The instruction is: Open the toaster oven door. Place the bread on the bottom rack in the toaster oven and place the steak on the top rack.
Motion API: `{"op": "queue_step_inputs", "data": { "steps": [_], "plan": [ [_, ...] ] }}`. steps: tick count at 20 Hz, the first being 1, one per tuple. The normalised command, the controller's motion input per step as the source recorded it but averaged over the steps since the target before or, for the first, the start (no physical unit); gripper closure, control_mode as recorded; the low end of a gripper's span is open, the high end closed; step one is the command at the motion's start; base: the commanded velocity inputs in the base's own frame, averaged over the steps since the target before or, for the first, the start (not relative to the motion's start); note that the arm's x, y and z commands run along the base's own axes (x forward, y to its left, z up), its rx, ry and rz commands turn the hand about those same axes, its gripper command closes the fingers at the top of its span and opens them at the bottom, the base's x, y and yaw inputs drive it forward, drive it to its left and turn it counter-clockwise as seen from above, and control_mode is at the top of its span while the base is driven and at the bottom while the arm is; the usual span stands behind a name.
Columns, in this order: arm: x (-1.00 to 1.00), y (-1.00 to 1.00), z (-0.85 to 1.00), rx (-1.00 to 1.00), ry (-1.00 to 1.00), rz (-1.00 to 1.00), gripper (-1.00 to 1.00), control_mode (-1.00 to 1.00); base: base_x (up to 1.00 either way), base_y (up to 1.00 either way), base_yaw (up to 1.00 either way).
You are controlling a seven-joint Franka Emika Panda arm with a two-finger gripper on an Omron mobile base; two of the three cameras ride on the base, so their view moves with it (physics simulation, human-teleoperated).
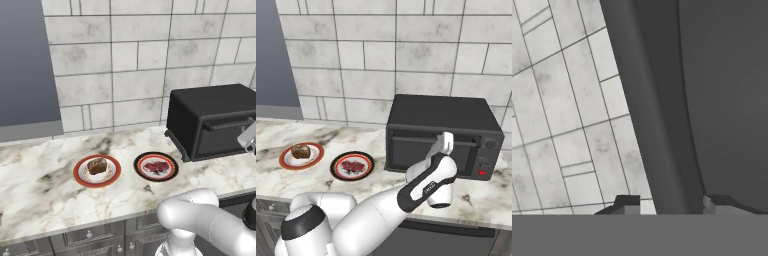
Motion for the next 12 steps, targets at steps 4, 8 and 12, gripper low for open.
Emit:
{"op": "queue_step_inputs", "data": {
  "steps": [4,8,12],
  "plan": [
    [-0.03,0.01,0.39,0.00,0.00,0.00,1.00,-1.00,0.00,0.00,0.00],
    [0.08,0.13,0.50,0.00,0.00,0.00,1.00,-1.00,0.00,0.00,0.00],
    [0.13,0.19,0.48,0.00,0.00,0.00,1.00,-1.00,0.00,0.00,0.00]
  ]
}}
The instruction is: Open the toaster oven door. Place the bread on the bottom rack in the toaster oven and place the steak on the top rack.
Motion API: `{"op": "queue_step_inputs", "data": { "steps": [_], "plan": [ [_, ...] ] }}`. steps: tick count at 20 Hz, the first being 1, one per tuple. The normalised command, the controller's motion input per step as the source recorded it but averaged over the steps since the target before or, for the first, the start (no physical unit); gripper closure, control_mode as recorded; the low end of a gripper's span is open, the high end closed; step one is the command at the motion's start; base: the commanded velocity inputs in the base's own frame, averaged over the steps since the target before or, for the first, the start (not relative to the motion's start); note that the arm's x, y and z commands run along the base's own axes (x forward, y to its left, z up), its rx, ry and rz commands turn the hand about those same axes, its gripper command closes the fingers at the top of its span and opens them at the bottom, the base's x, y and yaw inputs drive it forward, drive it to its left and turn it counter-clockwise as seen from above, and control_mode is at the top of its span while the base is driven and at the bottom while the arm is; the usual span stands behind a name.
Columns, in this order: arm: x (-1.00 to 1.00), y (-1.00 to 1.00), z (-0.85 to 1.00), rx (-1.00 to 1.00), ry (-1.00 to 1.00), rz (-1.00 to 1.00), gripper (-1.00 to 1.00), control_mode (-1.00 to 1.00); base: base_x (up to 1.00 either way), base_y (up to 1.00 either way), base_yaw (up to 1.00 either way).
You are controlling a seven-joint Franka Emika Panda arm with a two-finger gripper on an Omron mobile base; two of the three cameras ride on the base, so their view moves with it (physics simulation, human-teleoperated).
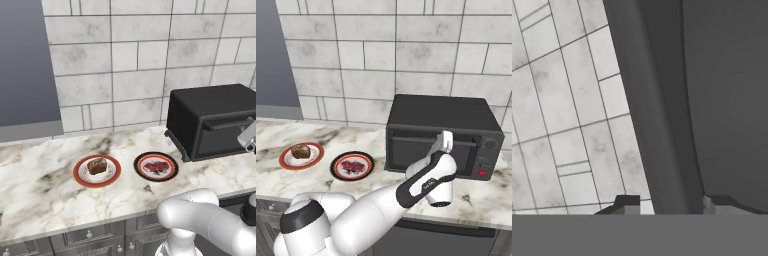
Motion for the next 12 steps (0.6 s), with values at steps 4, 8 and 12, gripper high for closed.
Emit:
{"op": "queue_step_inputs", "data": {
  "steps": [4,8,12],
  "plan": [
    [0.05,0.22,0.38,0.00,0.01,0.00,1.00,-1.00,0.00,0.00,0.00],
    [0.01,0.28,0.09,-0.10,0.03,0.00,1.00,-1.00,0.00,0.00,0.00],
    [0.12,0.33,0.04,-0.21,0.14,0.00,1.00,-1.00,0.00,0.00,0.00]
  ]
}}
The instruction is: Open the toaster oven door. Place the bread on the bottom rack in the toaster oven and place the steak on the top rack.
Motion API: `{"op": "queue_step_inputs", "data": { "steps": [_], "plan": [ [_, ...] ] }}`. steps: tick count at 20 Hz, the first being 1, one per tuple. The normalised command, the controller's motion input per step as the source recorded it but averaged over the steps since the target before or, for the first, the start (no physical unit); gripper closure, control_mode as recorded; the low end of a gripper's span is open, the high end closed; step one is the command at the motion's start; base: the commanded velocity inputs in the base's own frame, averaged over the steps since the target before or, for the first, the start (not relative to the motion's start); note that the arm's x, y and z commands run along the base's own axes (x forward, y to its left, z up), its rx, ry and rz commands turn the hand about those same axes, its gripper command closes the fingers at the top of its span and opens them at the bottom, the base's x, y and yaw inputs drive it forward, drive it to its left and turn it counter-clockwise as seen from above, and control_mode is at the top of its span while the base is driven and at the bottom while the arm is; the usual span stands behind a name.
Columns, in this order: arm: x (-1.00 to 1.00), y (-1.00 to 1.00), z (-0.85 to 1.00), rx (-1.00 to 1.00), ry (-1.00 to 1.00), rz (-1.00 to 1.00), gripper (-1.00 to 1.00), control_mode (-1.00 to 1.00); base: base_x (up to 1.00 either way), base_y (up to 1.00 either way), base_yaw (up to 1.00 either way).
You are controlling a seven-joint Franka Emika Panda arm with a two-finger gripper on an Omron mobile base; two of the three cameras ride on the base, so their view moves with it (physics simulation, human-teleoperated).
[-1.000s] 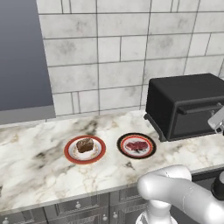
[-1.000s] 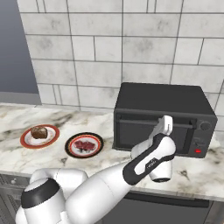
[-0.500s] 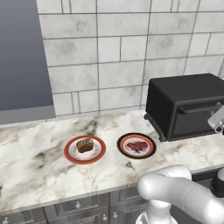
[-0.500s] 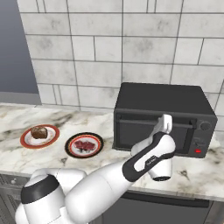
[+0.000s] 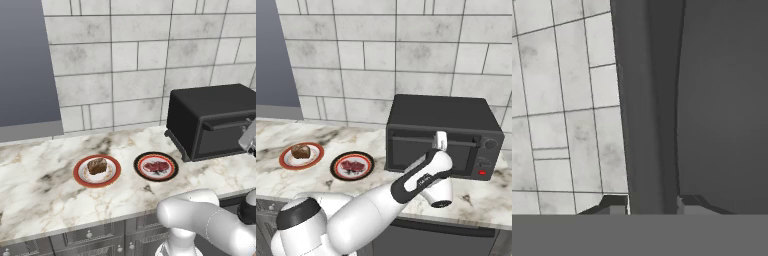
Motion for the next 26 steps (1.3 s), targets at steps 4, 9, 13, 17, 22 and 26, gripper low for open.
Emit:
{"op": "queue_step_inputs", "data": {
  "steps": [4,9,13,17,22,26],
  "plan": [
    [0.22,0.29,0.22,-0.22,0.29,0.00,1.00,-1.00,0.00,0.00,0.00],
    [0.28,0.23,0.32,-0.13,0.36,0.00,1.00,-1.00,0.00,0.00,0.00],
    [0.17,0.19,0.10,-0.09,0.33,0.01,1.00,-1.00,0.00,0.00,0.00],
    [0.15,0.21,-0.01,-0.04,0.29,0.04,1.00,-1.00,0.00,0.00,0.00],
    [0.33,0.20,-0.01,0.00,0.36,0.07,1.00,-1.00,0.00,0.00,0.00],
    [0.38,0.16,-0.07,0.00,0.41,0.12,1.00,-1.00,0.00,0.00,0.00]
  ]
}}
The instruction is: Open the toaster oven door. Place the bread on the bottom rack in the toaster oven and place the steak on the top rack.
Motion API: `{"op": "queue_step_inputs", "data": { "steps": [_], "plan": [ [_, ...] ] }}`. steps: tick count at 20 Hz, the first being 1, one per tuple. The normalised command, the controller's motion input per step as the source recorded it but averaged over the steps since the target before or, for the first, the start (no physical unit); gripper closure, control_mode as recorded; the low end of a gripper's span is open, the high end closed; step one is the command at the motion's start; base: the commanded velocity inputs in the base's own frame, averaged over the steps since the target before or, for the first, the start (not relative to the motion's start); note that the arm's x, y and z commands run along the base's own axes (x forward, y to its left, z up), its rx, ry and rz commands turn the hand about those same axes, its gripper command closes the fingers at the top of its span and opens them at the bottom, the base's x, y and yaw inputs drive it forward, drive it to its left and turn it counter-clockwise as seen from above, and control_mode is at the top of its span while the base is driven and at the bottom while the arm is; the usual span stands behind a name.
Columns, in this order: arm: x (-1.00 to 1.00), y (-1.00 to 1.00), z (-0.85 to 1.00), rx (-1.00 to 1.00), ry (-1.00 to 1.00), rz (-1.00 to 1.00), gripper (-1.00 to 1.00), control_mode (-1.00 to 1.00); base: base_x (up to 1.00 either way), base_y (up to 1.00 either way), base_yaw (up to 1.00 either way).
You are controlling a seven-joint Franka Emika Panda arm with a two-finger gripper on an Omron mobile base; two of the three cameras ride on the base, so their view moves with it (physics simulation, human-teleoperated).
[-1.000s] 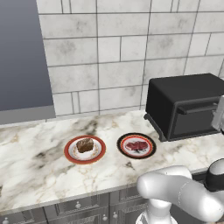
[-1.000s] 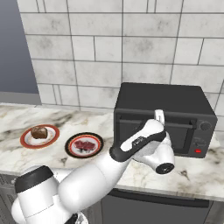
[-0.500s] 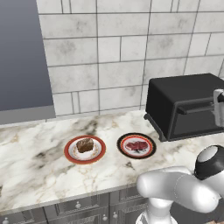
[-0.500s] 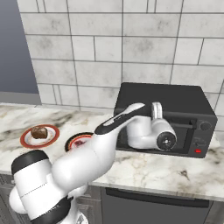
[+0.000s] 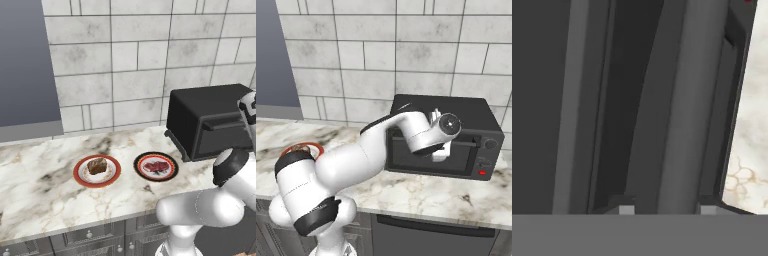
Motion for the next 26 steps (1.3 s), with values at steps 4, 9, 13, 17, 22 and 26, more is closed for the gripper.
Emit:
{"op": "queue_step_inputs", "data": {
  "steps": [4,9,13,17,22,26],
  "plan": [
    [0.11,0.10,-0.35,0.00,0.39,0.16,1.00,-1.00,0.00,0.00,0.00],
    [0.06,0.14,-0.50,0.00,0.36,0.17,1.00,-1.00,0.00,0.00,0.00],
    [0.00,0.17,-0.65,0.00,0.30,0.16,1.00,-1.00,0.00,0.00,0.00],
    [-0.13,0.04,-0.61,0.04,0.21,0.18,1.00,-1.00,0.00,0.00,0.00],
    [-0.28,0.00,-0.63,0.03,0.14,0.15,1.00,-1.00,0.00,0.00,0.00],
    [-0.25,0.00,-0.74,0.00,0.22,0.15,1.00,-1.00,0.00,0.00,0.00]
  ]
}}
